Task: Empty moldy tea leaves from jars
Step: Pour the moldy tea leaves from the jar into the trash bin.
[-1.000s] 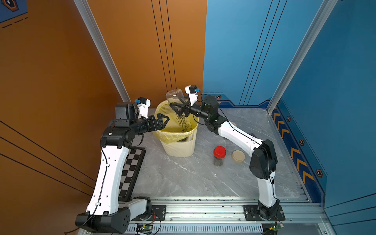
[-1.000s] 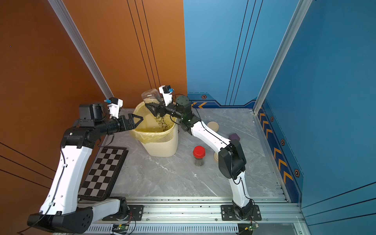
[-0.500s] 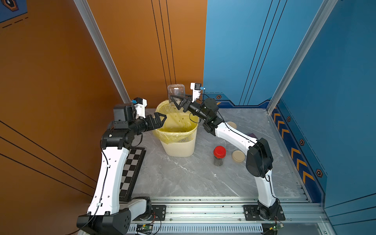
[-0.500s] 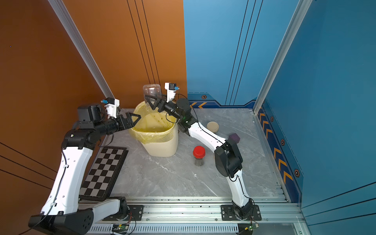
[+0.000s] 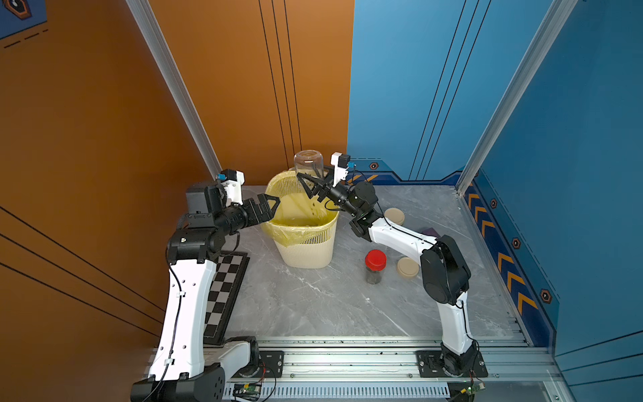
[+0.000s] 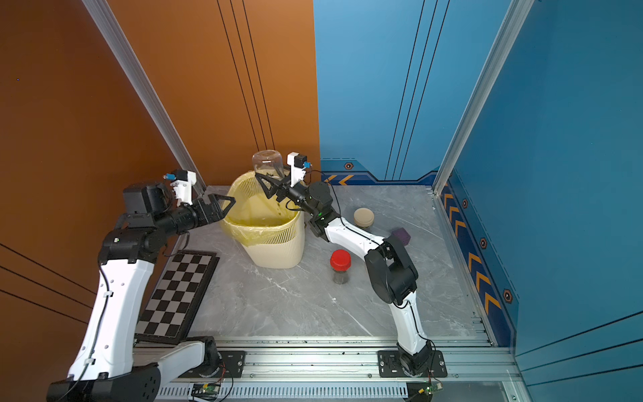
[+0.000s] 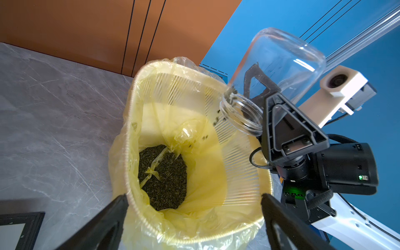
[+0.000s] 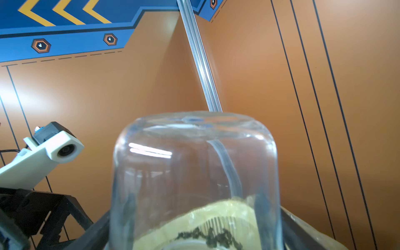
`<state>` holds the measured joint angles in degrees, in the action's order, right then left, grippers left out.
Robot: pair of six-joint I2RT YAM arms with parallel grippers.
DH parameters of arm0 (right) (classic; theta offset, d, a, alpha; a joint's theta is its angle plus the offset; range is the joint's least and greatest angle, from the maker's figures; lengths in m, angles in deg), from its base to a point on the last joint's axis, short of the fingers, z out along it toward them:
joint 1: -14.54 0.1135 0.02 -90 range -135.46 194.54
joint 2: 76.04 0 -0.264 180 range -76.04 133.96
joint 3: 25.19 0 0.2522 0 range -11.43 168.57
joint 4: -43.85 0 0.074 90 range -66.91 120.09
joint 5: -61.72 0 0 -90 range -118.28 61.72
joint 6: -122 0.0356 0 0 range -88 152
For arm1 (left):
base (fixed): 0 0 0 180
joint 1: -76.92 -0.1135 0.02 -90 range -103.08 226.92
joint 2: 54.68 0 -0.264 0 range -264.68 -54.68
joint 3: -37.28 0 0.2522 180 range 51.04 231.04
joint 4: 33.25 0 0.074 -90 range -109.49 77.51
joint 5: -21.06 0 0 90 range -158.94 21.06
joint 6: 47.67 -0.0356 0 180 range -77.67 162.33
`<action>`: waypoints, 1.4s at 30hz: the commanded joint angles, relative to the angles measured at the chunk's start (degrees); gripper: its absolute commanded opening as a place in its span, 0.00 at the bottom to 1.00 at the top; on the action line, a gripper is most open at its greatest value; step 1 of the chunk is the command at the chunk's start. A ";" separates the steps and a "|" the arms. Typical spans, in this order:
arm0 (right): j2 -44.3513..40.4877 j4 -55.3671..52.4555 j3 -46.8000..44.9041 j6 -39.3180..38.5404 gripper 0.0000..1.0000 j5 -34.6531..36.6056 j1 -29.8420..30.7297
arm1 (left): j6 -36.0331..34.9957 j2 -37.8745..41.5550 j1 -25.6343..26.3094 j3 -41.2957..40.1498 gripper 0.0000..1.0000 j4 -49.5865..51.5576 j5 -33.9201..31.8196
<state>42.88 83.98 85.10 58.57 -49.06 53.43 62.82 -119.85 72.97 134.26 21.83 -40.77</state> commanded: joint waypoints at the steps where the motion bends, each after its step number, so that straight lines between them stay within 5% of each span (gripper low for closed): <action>1: -3.92 10.24 2.31 -0.78 0.54 0.44 -0.49 | 0.53 0.12 -0.49 -0.09 0.98 -0.72 2.13; 14: -5.51 -1.52 2.54 -6.70 0.52 -1.42 0.55 | 11.56 1.83 5.88 -5.63 0.98 -21.71 8.74; 19: -7.85 -8.06 2.17 -10.19 0.52 -1.79 0.92 | 16.79 1.74 8.41 -8.71 0.98 -37.88 7.76; 33: -13.49 -26.45 2.85 -19.04 0.52 -3.31 3.34 | 9.55 -9.16 10.42 -1.05 0.98 -38.66 10.48; 42: -14.35 -28.05 2.05 -20.77 0.52 -3.13 4.08 | 10.72 -13.33 12.11 1.14 0.99 -39.89 12.53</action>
<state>31.91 54.30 86.07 39.42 -51.14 56.69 73.69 -132.13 84.43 133.45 -16.86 -30.68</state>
